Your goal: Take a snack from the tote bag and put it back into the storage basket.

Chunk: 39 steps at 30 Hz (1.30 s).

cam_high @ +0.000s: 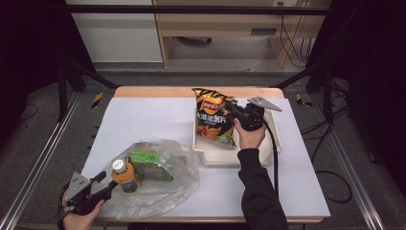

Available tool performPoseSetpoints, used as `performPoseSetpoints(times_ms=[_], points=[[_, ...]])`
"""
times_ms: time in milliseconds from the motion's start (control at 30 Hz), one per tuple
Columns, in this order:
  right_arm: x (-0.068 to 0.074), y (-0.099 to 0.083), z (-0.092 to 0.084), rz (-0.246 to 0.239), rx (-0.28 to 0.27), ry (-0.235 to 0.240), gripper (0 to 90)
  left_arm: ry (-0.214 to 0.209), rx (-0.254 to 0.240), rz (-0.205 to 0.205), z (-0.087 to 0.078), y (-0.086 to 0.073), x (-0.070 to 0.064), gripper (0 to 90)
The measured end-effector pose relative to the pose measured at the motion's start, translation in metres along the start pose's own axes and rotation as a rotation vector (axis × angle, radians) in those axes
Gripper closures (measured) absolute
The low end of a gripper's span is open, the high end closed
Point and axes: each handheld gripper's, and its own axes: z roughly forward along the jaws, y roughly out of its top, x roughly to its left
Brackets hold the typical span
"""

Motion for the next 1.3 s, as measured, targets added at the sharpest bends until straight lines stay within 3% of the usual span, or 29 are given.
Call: performPoseSetpoints(times_ms=[267, 400, 500, 700, 900, 1067, 1133, 1233, 1300], points=[[-0.011, -0.004, 0.008, -0.007, 0.008, -0.085, 70.6, 0.0, 0.001, 0.0, 0.0, 0.0, 0.0, 44.0], [-0.014, -0.008, 0.014, -0.025, 0.044, -0.122, 62.5, 0.0, 0.001, 0.0, 0.0, 0.0, 0.0, 44.0], [-0.014, -0.009, 0.015, -0.028, 0.052, -0.124, 58.0, -0.001, 0.002, 0.0, 0.0, 0.0, 0.0, 44.0], [-0.011, -0.002, 0.005, -0.035, 0.042, -0.132, 43.8, 0.001, 0.001, 0.0, 0.0, 0.0, 0.0, 44.1], [-0.007, 0.005, -0.018, -0.057, 0.045, -0.165, 40.4, 0.003, 0.0, 0.0, 0.0, 0.0, 0.0, 44.0], [-0.004, -0.008, -0.033, -0.059, 0.084, -0.154, 46.1, 0.006, -0.007, -0.008, -0.001, 0.0, 0.001, 44.0], [-0.001, -0.017, -0.036, -0.067, 0.11, -0.148, 54.2, 0.007, -0.008, -0.008, -0.001, 0.0, 0.001, 44.0], [0.001, -0.029, -0.033, -0.092, 0.191, -0.15, 66.4, 0.007, -0.007, -0.007, -0.001, 0.0, 0.0, 44.1], [0.001, -0.036, -0.029, -0.094, 0.203, -0.158, 74.3, 0.007, -0.007, -0.006, -0.001, 0.0, 0.0, 44.1]])
